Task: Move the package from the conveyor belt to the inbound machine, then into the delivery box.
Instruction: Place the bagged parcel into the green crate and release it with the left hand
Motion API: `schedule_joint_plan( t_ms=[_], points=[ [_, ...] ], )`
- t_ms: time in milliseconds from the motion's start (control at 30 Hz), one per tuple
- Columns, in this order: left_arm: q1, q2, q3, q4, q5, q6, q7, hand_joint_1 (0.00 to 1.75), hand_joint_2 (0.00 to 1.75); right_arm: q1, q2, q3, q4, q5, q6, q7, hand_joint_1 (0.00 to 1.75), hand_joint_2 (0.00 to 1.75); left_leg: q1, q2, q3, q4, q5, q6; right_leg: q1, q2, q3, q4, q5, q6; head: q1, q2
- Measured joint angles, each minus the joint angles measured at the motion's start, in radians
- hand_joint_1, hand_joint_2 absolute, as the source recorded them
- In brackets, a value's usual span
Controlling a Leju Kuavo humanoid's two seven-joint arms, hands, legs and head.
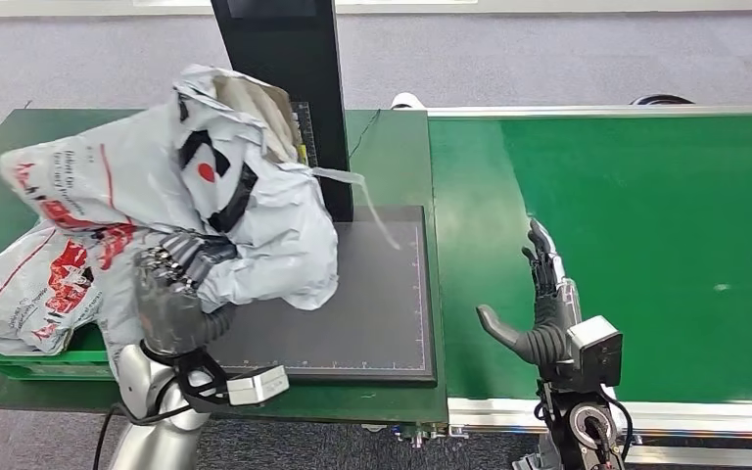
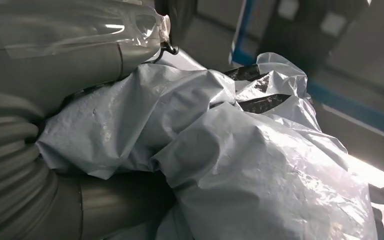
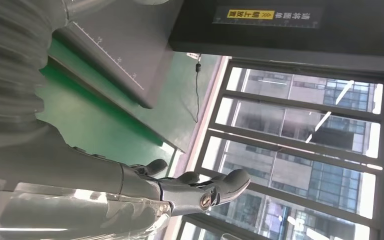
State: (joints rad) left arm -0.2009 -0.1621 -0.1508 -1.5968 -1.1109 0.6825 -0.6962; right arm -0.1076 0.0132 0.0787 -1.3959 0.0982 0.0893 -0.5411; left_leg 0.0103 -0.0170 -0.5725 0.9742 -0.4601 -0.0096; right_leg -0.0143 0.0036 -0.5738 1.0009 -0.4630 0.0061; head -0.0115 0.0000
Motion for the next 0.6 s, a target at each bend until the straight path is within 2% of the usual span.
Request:
schedule_joint_plan(
  t_ms=[167,233,267,333,400,500,600],
  points=[
    [-0.012,0.019,0.112,-0.065,-0.017,-0.010,0.026,1.75,1.75,0.018,-0.005,-0.004,-0.009,0.000,-0.023,-0.005,0.00,1.75,0.000,0.001,0.000,0.000,0.000,0.000,0.000,0.001,-0.001,0.000,0.000,0.000,0.000,0.000],
    [-0.035,0.027,0.160,-0.048,-0.086,-0.009,0.072,1.75,1.75,0.034,-0.007,-0.012,-0.022,0.000,-0.031,-0.006,0.00,1.75,0.000,-0.001,0.000,0.000,0.000,0.000,0.000,0.000,-0.002,0.000,0.000,0.000,0.000,0.000],
    [-0.054,0.030,0.180,-0.019,-0.150,-0.009,0.121,1.75,1.75,0.045,-0.008,-0.018,-0.033,0.000,-0.032,-0.007,0.00,1.75,0.000,-0.003,0.000,0.000,0.000,0.000,0.000,-0.001,-0.001,0.000,-0.001,0.000,0.000,0.000],
    [-0.103,0.050,0.201,0.077,-0.273,-0.022,0.288,1.75,1.75,0.069,-0.008,-0.034,-0.059,0.003,-0.032,-0.007,0.00,1.75,0.000,-0.003,0.000,0.000,0.000,0.000,0.000,-0.002,0.000,0.000,0.000,0.000,0.001,0.000],
    [-0.157,0.084,0.200,0.177,-0.319,-0.051,0.454,1.75,1.75,0.091,-0.007,-0.050,-0.087,0.008,-0.026,-0.006,0.00,1.75,0.000,0.000,0.000,0.000,0.000,0.000,0.000,0.001,0.000,0.000,0.001,-0.001,0.000,0.000],
    [-0.227,0.129,0.191,0.300,-0.333,-0.114,0.587,1.75,1.75,0.114,-0.005,-0.071,-0.118,0.018,-0.013,0.000,0.00,1.75,0.000,0.003,0.001,0.000,0.001,0.000,0.000,0.003,-0.001,0.000,0.002,-0.002,0.000,0.000],
    [-0.281,0.168,0.182,0.421,-0.359,-0.227,0.709,1.75,1.75,0.120,-0.003,-0.083,-0.129,0.031,0.004,0.004,0.00,1.75,0.000,0.004,0.001,0.000,0.000,0.000,0.000,0.005,-0.001,0.000,0.002,-0.002,0.000,0.000]
  ],
)
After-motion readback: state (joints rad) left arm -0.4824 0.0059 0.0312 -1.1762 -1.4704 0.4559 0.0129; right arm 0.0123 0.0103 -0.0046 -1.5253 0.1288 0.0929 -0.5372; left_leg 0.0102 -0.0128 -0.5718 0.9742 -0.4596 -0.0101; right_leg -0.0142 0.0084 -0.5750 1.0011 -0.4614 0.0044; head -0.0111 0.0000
